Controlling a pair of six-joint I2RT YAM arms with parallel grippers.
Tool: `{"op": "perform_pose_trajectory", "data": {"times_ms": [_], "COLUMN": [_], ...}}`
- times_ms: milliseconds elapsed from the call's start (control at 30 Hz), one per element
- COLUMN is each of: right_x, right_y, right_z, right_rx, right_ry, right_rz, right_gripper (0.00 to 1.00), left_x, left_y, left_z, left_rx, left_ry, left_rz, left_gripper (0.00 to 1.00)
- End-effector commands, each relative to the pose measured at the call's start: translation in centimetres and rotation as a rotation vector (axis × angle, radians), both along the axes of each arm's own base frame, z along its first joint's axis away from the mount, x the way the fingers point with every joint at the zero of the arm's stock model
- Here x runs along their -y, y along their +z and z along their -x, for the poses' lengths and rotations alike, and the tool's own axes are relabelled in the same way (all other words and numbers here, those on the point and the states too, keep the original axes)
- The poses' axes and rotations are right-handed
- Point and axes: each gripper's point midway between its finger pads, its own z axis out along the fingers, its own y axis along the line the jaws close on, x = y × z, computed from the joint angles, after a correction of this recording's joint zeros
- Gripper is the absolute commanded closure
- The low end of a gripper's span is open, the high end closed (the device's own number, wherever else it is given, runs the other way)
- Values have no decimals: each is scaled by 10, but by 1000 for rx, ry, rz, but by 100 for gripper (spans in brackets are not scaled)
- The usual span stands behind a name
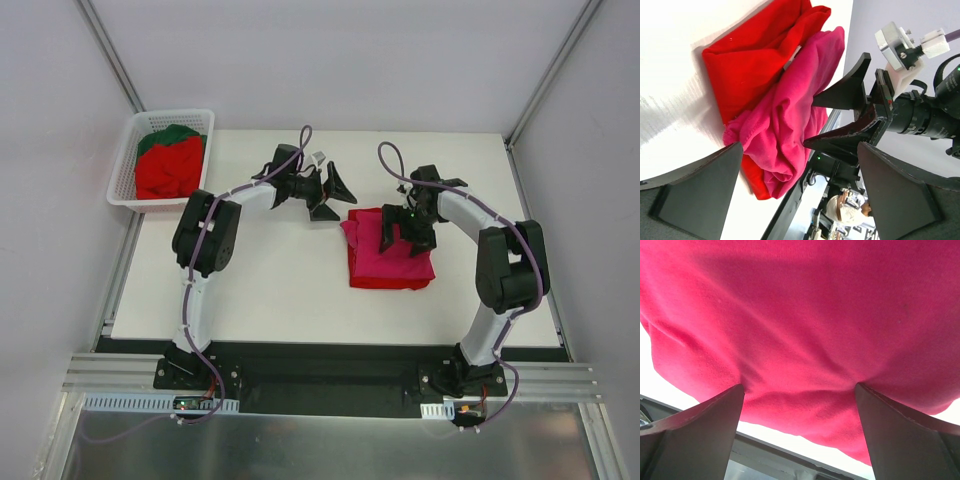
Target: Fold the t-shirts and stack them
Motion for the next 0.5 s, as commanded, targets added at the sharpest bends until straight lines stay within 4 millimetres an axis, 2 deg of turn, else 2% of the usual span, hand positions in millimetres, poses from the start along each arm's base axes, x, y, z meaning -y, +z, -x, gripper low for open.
{"op": "perform_pose_trajectory", "data": {"times_ms": [0,267,467], "right_x": [-1,-1,-1], "right_y": [2,0,0], "right_z": [1,1,0], "right_rx": [-21,-25,-28], "right_ry": [2,2,3], "right_rz": [-16,-15,-15], "right_gripper": [4,4,4], "left_x": [5,11,15], "left_y": [-5,-11,-8], "left_z": [2,1,-1], "left_rx": [14,3,6], "left_ry": [-25,-30,-31], "left_rz": [3,2,7], "left_gripper": [1,1,1]}}
